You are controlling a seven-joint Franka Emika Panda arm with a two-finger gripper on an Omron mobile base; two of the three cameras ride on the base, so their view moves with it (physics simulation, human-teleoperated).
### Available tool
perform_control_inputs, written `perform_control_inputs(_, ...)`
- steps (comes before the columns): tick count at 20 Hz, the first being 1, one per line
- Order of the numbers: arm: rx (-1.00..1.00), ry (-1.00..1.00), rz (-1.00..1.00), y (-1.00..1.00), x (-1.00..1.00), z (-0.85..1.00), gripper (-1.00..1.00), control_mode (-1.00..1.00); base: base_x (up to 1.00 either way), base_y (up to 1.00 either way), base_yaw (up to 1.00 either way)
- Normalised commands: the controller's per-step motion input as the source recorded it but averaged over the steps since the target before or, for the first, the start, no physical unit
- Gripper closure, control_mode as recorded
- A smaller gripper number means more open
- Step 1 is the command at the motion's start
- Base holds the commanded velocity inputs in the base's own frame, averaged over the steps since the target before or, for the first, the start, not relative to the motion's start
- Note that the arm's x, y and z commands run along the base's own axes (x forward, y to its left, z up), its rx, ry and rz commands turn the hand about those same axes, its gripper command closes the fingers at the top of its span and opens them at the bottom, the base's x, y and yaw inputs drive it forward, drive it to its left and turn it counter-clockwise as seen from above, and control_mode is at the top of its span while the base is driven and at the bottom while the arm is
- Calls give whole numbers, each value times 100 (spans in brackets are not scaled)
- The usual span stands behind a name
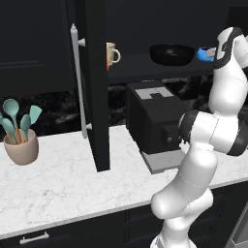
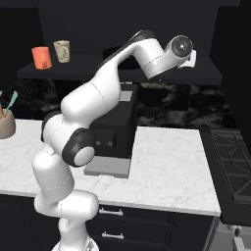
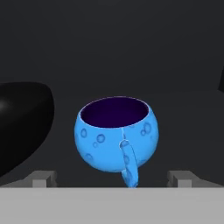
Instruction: Gather all objects into one cabinet and sort the glasses and bowls to opposite sides.
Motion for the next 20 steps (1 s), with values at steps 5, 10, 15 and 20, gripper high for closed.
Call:
perform_control_inputs(5,0,0,4,0,19,-7,-100,-100,0,0,0)
perform_control_inputs(10,0,0,3,0,7,-2,-100,-100,0,0,0)
perform_control_inputs(15,0,0,1,0,2,-1,-100,-100,0,0,0)
perform_control_inputs(20,0,0,0,0,5,-4,-100,-100,0,0,0)
